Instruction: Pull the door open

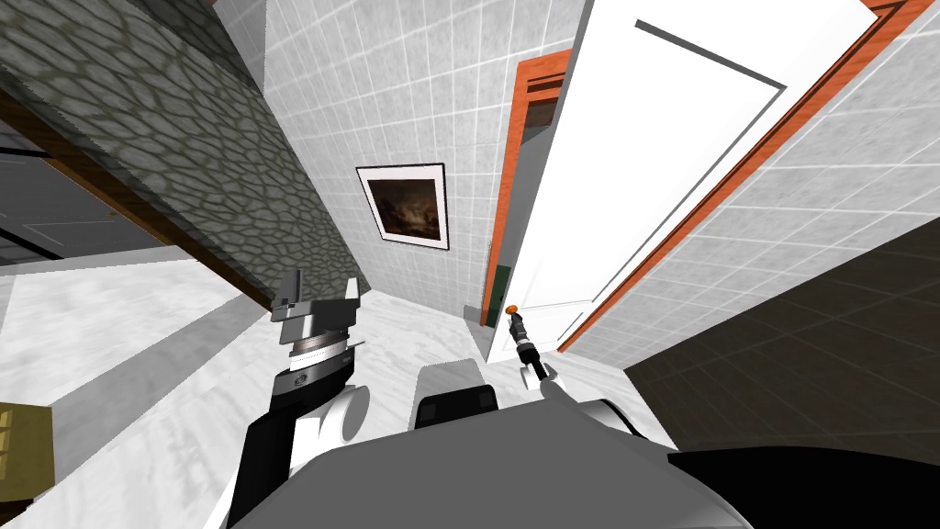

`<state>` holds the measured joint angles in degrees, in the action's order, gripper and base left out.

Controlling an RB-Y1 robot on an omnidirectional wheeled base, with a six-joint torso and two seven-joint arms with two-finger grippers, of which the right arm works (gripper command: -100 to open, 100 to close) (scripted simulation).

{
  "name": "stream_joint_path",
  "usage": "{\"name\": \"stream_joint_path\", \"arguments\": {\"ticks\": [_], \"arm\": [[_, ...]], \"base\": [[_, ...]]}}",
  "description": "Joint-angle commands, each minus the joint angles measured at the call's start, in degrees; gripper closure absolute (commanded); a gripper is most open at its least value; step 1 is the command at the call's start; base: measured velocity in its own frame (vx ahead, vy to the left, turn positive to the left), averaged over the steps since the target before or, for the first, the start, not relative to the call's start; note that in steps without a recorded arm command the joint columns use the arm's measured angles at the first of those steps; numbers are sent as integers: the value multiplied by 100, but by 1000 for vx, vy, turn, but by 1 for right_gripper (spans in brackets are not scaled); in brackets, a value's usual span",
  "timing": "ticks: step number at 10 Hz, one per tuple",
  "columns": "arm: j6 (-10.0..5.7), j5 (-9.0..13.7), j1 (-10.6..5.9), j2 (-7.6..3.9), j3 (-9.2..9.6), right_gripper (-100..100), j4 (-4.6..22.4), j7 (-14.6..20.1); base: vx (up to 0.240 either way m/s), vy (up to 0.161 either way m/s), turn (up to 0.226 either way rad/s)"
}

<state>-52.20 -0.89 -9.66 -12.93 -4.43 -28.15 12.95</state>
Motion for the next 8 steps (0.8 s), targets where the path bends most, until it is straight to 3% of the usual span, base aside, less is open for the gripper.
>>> {"name": "stream_joint_path", "arguments": {"ticks": [1, 5, 6, 8], "arm": [[-6, 24, -16, 28, 79, 100, 16, 286], [-16, 90, -63, 28, 166, 100, 65, 769], [-16, 134, -75, 35, 177, -100, 65, 917], [-6, 201, -86, 43, 196, -100, 68, 1179]], "base": [[-23, -11, 10], [-34, -4, 13], [-29, -6, 29], [-39, -25, 40]]}}
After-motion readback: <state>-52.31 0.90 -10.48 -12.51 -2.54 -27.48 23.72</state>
